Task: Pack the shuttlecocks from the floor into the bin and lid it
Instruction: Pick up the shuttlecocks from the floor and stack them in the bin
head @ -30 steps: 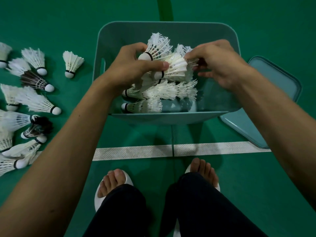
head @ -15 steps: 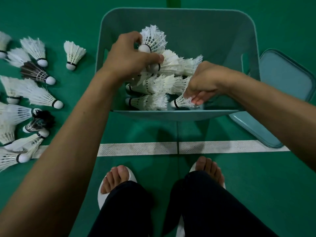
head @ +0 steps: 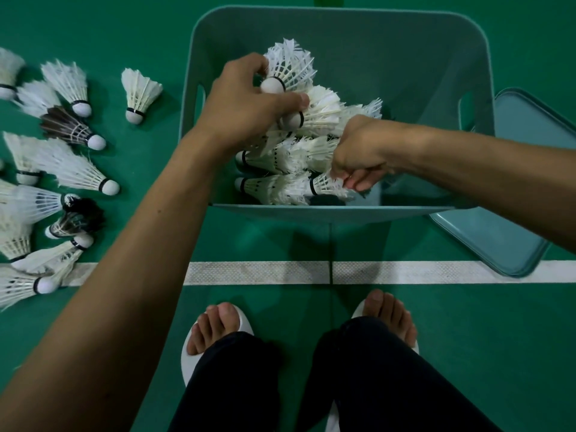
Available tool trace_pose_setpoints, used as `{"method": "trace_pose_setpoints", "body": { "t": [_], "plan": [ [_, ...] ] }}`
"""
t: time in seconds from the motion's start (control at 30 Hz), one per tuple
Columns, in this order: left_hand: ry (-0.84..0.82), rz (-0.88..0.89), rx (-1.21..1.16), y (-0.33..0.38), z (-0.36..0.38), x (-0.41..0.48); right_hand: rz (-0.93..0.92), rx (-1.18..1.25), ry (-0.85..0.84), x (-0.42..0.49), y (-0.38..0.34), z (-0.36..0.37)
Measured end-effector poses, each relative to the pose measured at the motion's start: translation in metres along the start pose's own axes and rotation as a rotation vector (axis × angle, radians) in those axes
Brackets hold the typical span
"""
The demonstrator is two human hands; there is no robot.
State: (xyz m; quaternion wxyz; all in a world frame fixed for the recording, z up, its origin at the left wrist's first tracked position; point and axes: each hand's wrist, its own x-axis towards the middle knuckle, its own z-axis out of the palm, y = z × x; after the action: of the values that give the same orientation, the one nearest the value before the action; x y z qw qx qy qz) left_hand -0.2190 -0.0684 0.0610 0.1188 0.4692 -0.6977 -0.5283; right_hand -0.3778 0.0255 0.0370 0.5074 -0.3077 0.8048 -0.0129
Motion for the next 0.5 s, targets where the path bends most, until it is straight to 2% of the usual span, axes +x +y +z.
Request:
{"method": "trace_pose_setpoints", "body": {
  "t": [0.13, 0.33, 0.5],
  "plan": [
    [-0.004, -0.008, 0.006, 0.002, 0.003, 0.002, 0.028, 0.076, -0.040, -0.001, -0.001, -0.010],
    [-0.010, -0.009, 0.019, 0.006, 0.012, 0.005, 0.113, 0.334, -0.150, 0.014, -0.003, 0.014],
    [0.022, -0.046, 0.014, 0.004, 0.012, 0.002, 0.121, 0.435, -0.075, 0.022, 0.000, 0.024]
  ]
}}
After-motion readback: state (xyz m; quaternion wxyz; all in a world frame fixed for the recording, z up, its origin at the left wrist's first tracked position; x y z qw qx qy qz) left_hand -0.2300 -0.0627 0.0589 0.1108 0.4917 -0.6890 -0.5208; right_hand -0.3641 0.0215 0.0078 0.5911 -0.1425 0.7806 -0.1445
